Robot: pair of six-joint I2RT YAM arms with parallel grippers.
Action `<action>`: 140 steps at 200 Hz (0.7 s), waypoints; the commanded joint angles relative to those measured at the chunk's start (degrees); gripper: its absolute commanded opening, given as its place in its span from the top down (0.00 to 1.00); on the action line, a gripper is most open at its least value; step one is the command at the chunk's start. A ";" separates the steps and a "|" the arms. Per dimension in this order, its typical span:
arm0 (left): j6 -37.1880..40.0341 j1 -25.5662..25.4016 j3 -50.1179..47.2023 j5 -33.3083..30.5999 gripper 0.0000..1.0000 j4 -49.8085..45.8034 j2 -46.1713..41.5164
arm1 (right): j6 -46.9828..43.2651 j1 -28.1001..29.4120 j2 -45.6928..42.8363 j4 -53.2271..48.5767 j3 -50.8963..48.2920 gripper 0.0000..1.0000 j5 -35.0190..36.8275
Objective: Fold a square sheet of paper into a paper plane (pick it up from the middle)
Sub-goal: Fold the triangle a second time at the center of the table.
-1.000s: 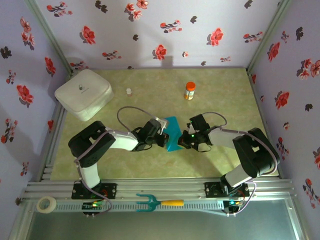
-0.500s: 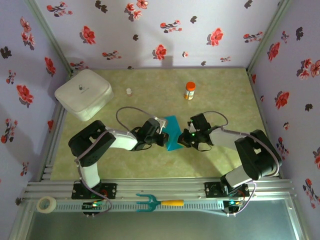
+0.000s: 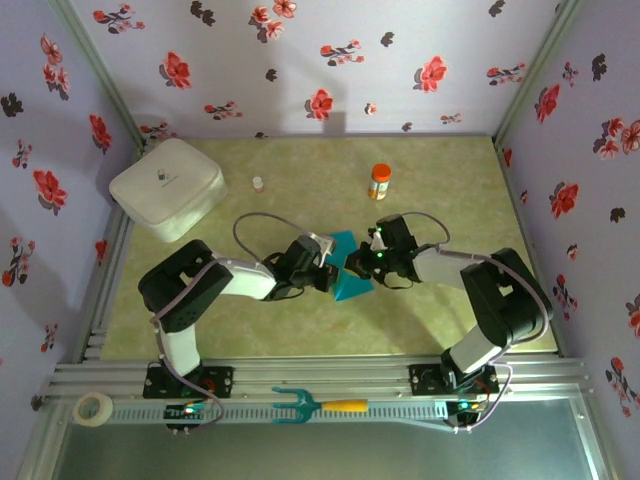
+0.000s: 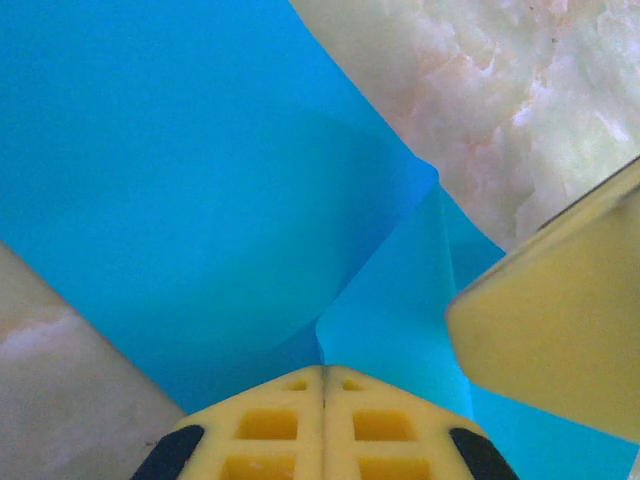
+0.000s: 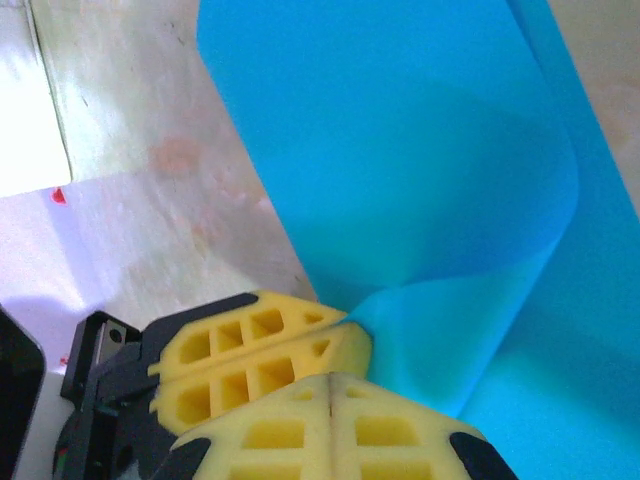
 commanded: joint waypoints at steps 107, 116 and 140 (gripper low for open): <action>0.91 0.44 2.35 0.60 1.00 -7.75 2.92 | 0.94 -0.87 6.18 4.41 -4.72 0.99 0.47; 1.06 0.45 2.53 0.60 1.00 -8.08 3.00 | 0.96 -0.96 5.75 4.22 -4.43 0.99 0.27; 1.05 0.45 2.79 0.61 1.00 -8.76 2.91 | 0.19 -1.38 2.92 1.38 -1.69 0.98 -0.03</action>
